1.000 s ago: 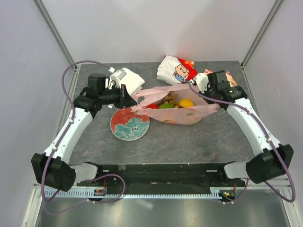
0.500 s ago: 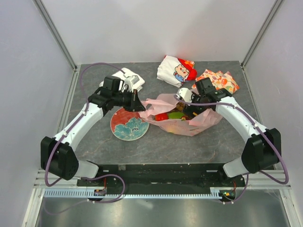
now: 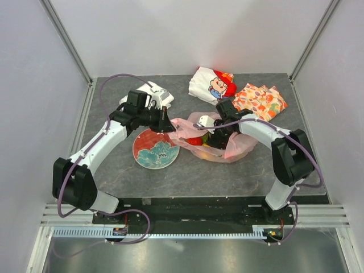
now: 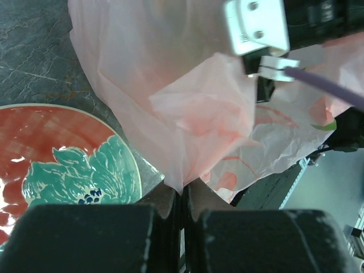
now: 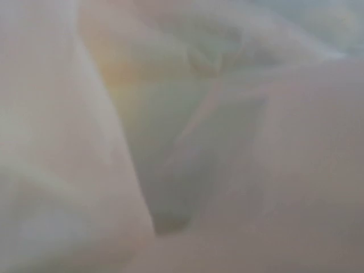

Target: Take the fake fruits out of the plastic bag

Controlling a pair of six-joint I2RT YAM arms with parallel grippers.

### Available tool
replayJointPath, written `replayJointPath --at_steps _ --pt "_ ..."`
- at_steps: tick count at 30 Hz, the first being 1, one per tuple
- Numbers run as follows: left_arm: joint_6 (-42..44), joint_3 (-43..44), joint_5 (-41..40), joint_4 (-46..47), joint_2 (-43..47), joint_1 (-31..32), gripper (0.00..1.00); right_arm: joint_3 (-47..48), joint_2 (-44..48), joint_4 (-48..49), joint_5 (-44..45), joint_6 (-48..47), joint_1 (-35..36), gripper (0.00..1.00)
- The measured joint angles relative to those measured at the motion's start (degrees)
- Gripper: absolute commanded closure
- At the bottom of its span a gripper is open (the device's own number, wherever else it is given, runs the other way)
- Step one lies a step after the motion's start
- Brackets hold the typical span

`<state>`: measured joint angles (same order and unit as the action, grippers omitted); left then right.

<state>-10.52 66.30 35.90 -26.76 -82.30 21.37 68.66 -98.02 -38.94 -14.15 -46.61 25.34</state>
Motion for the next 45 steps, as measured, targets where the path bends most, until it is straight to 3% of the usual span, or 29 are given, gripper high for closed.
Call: replayJointPath --at_steps 2,3,6,10,13,20,26,35,45 --pt "0.2 0.6 -0.1 0.1 -0.5 0.0 0.98 -0.2 -2.0 1.1 1.2 -0.5 0.1 0.08" --pt "0.4 0.9 -0.1 0.1 -0.6 0.0 0.98 -0.2 -2.6 1.4 1.8 -0.9 0.0 0.19" --pt "0.8 1.5 -0.4 0.1 -1.0 0.0 0.98 -0.3 -3.2 2.2 3.1 -1.9 0.0 0.38" --pt "0.9 2.3 -0.5 0.1 -1.6 0.0 0.98 0.0 -2.9 2.0 3.7 -1.7 0.0 0.50" --pt "0.9 2.9 -0.5 0.2 -2.1 0.0 0.98 2.8 -1.6 -0.7 3.3 -0.8 0.0 0.51" --pt "0.8 3.9 -0.9 0.9 -2.6 0.0 0.98 19.2 8.2 -6.6 -2.5 5.8 0.1 0.51" --pt "0.5 4.7 -0.9 1.7 -2.9 0.0 0.98 23.6 14.3 -8.1 -7.7 13.4 2.4 0.52" --pt "-0.7 11.3 -1.9 2.1 -7.3 -0.5 0.98 29.8 9.0 -8.7 -12.8 19.6 12.2 0.51" --pt "-7.0 21.5 1.8 4.9 -13.5 -6.8 0.98 30.8 -0.2 -6.9 -17.2 16.3 22.7 0.52"
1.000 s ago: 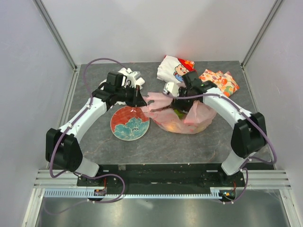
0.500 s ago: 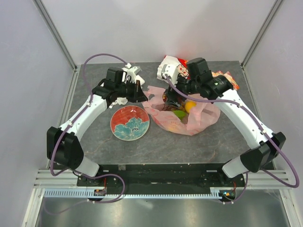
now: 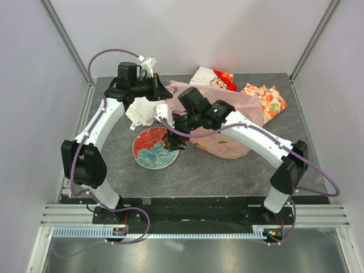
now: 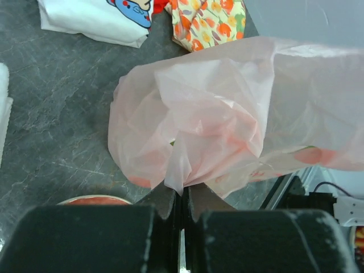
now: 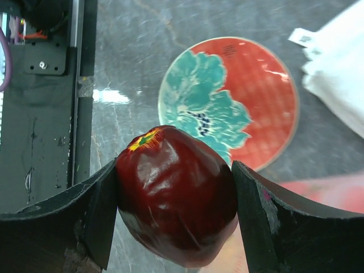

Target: Take the fake fruits out of the plastic bag

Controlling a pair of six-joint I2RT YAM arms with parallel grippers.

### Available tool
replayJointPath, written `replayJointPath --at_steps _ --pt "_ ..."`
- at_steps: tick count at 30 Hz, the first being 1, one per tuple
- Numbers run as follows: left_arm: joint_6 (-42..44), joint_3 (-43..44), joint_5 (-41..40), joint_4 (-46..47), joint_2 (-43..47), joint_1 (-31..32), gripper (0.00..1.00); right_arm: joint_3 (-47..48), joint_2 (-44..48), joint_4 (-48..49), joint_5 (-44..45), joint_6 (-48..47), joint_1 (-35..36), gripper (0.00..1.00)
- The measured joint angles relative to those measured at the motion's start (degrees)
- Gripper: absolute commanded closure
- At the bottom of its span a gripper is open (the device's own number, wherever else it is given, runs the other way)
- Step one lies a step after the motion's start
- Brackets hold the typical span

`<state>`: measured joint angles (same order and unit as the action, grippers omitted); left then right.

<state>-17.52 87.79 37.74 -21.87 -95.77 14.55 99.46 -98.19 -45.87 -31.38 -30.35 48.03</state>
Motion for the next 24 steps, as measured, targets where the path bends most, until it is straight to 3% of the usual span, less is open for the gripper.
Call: replayJointPath --at_steps 7,13,21,24 --pt "-5.2 -0.2 3.7 1.7 -0.4 -2.6 0.98 -10.2 -5.4 11.0 1.2 0.3 5.4 0.51" --pt "-7.5 -1.7 5.0 2.4 -0.4 -2.8 0.98 -11.1 -13.9 18.3 4.6 0.2 6.7 0.50" --pt "-8.2 -1.9 5.7 3.0 -0.4 -2.8 0.98 -10.6 -18.7 22.8 9.2 -0.3 7.1 0.40" --pt "-8.3 -1.9 5.9 3.3 -0.2 -2.8 0.98 -10.6 -19.0 23.4 9.9 -0.1 7.2 0.27"
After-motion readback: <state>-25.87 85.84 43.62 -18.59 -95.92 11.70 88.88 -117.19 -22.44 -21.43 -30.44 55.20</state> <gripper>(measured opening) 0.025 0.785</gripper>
